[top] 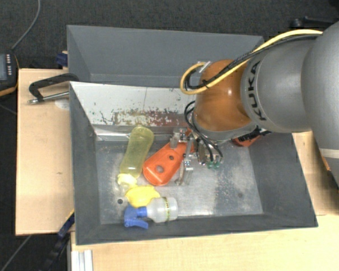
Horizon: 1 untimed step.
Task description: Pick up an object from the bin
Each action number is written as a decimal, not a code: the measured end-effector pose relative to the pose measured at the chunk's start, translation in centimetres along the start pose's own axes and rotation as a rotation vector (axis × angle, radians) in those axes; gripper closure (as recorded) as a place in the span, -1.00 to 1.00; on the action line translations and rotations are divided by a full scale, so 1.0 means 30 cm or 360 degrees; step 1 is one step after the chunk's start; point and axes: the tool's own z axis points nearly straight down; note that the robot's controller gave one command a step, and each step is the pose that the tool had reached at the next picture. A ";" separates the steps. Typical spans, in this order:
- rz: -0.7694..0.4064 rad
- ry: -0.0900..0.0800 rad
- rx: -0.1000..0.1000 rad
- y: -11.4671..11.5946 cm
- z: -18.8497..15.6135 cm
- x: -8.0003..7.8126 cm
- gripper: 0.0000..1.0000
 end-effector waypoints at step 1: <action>-0.0047 -0.0004 -0.0003 0.117 0.087 -0.025 1.00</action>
Offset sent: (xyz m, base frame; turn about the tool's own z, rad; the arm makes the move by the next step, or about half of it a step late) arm 0.0000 0.0000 0.0000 0.0000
